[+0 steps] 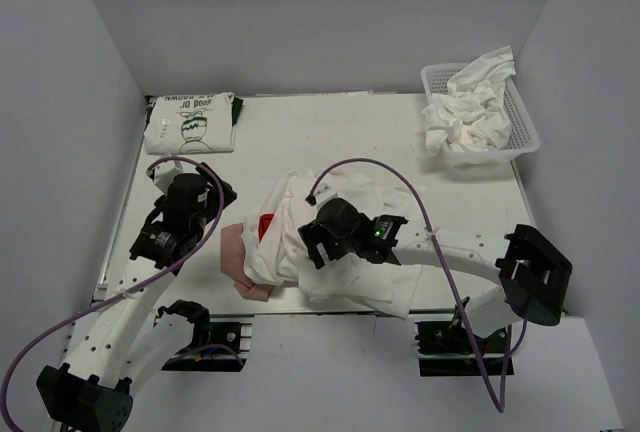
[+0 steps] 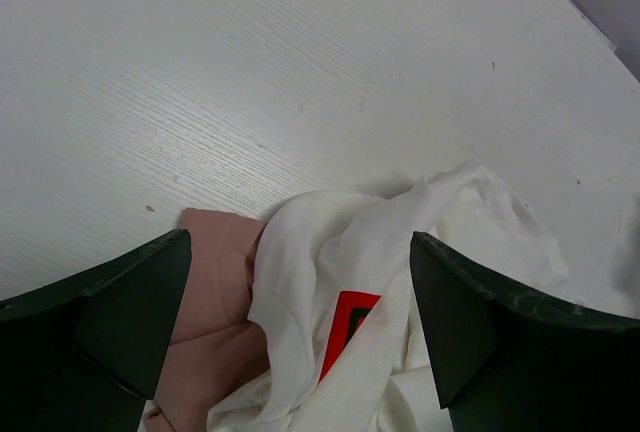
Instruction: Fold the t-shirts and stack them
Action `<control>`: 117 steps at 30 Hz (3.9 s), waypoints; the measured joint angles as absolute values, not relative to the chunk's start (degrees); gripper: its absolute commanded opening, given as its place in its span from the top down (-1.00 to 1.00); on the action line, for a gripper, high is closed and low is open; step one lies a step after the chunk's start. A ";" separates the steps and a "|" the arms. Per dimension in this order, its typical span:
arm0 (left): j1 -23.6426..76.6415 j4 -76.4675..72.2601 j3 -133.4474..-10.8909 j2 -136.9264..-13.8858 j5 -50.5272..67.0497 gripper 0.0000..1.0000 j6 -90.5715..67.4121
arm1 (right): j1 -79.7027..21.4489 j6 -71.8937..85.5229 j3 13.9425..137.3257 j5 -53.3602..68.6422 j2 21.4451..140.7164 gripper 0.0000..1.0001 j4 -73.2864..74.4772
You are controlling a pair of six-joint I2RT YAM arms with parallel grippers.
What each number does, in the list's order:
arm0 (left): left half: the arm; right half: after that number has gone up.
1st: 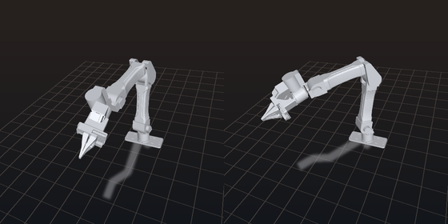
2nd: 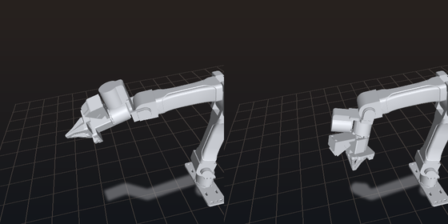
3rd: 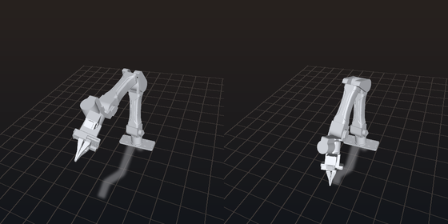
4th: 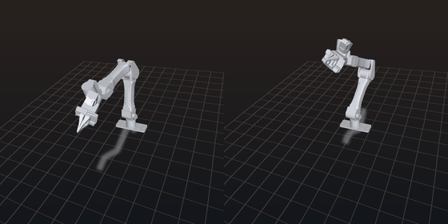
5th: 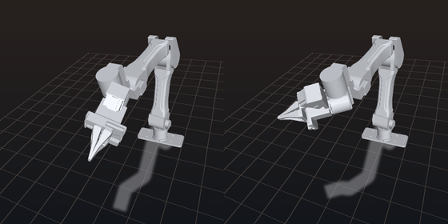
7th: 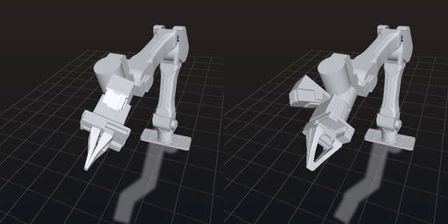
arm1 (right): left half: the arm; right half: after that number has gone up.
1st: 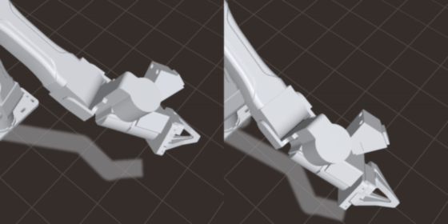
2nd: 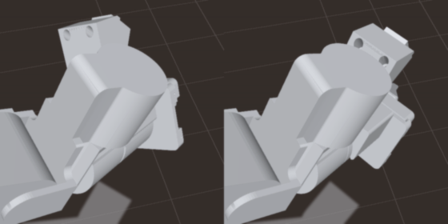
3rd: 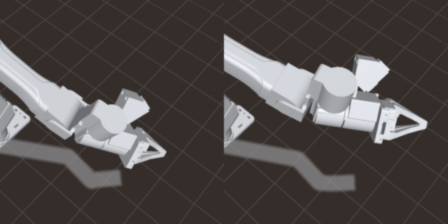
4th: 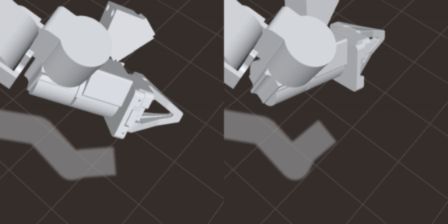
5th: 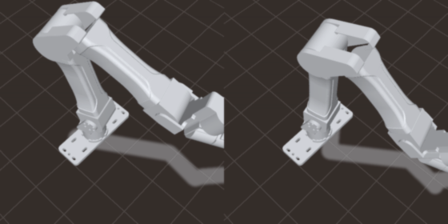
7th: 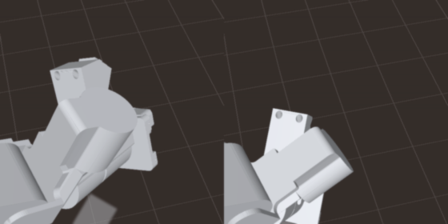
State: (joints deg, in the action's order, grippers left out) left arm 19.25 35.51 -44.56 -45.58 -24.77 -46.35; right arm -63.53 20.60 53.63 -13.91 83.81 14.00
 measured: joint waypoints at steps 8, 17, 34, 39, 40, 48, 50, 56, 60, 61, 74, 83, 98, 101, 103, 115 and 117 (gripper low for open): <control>19.25 35.48 -44.49 -45.67 -24.60 -1.00 -46.33 | -66.61 23.38 51.88 -21.45 87.53 1.00 11.42; 19.25 35.27 -44.25 -45.65 -24.40 -1.00 -46.33 | -62.98 25.26 60.49 -36.82 83.31 1.00 11.88; 19.25 34.72 -44.25 -46.41 -24.88 -1.00 -45.84 | -30.13 -4.47 123.92 -46.63 95.61 1.00 1.19; 19.25 34.70 -44.25 -46.96 -26.15 -1.00 -45.78 | -21.02 -14.63 129.12 -47.42 101.16 1.00 -9.26; 19.25 34.70 -44.25 -47.24 -26.30 -1.00 -45.74 | -19.53 -16.51 126.78 -47.46 100.97 1.00 -12.14; 18.94 35.00 -44.29 -49.95 -26.83 -1.00 -45.67 | -9.54 -19.29 117.38 -43.79 107.44 1.00 -17.32; 18.87 35.51 -44.42 -50.52 -27.03 -1.00 -45.65 | -7.73 -18.00 113.36 -42.50 110.10 1.00 -16.56; 18.94 35.94 -44.62 -51.20 -26.61 -1.00 -45.65 | -4.29 -11.46 109.36 -38.33 121.03 -0.81 -3.46; 18.94 35.75 -44.64 -51.20 -25.89 -1.00 -45.43 | -4.38 -9.04 105.97 -31.33 118.93 -0.81 6.52; 18.94 35.55 -44.64 -51.24 -25.54 -1.00 -45.23 | -4.82 -8.54 104.49 -29.54 116.71 -0.81 8.16; 18.90 33.58 -45.04 -53.95 -19.00 -1.00 -43.27 | -27.11 5.76 78.26 -9.02 86.89 -0.81 6.04; 18.94 33.41 -44.60 -51.37 -18.13 -1.00 -43.16 | -40.93 10.35 71.44 -6.79 105.86 -0.81 7.62; 18.94 33.43 -44.38 -51.88 -18.13 -1.00 -43.20 | -44.47 13.96 71.46 -11.00 108.68 1.00 1.72; 18.94 33.43 -44.29 -51.35 -18.13 -1.00 -43.24 | -44.49 13.78 71.46 -12.36 106.72 1.00 1.65; 18.94 33.41 -44.27 -50.72 -18.13 -1.00 -43.27 | -44.40 13.04 71.46 -14.37 103.33 1.00 2.13; 18.87 33.36 -44.27 -49.58 -18.85 -1.00 -43.29 | -32.56 4.47 101.30 -28.86 91.50 1.00 4.29; 18.87 33.36 -44.27 -49.63 -19.07 -1.00 -43.29 | -28.86 2.28 108.53 -30.52 93.12 1.00 4.84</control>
State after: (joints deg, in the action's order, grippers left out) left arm 18.87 33.36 -44.27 -49.63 -19.07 -43.29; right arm -28.86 2.28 108.53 -30.52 93.12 4.84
